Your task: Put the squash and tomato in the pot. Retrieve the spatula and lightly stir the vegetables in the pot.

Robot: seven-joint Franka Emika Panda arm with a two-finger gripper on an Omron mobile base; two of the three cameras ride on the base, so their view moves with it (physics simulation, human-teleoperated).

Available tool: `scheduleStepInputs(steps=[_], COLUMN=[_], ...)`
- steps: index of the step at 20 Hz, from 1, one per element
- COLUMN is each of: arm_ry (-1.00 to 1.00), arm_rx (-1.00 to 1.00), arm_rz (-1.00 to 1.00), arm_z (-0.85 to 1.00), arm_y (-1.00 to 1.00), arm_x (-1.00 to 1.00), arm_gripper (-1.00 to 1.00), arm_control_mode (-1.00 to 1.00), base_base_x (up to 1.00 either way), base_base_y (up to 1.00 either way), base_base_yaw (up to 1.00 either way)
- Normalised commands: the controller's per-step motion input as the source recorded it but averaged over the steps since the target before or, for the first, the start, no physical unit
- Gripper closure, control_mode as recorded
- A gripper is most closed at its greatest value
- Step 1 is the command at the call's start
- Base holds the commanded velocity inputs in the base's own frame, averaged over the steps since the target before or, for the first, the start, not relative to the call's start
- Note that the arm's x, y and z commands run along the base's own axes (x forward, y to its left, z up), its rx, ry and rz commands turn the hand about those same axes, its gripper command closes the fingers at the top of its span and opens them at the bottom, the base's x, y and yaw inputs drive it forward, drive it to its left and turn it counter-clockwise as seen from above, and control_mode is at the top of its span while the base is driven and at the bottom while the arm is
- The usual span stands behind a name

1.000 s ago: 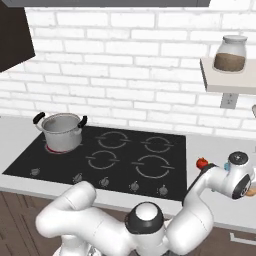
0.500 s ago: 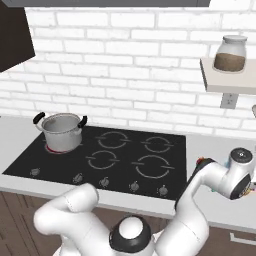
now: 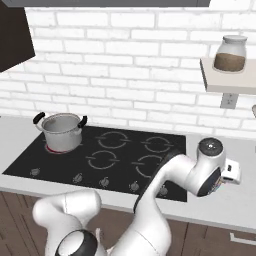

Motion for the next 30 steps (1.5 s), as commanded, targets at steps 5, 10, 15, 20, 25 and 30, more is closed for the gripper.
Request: scheduleStepInputs(steps=[5,10,15,20,25,30], arm_ry=[0.18,0.02,0.07,0.04,0.10,0.10], arm_rx=[0.23,0.12,0.14,0.04,0.02,0.01], arm_rz=[0.05,0.03,0.05,0.06,0.05,0.02], arm_z=[0.97,0.55,0.29,0.15,0.11,0.00], arm_y=[1.00,1.00,1.00,1.00,1.00,1.00], arm_x=[-0.37,-0.27,-0.01,0.00,0.03,0.18], arm_gripper=[1.00,1.00,1.00,1.00,1.00,1.00], arm_control_mode=[-1.00,-1.00,-1.00,-1.00,-1.00,-1.00], base_base_x=[0.00,0.00,0.00,0.00,0.00,0.00], base_base_y=[0.00,0.00,0.00,0.00,0.00,0.00], base_base_yaw=[0.00,0.00,0.00,0.00,0.00,0.00])
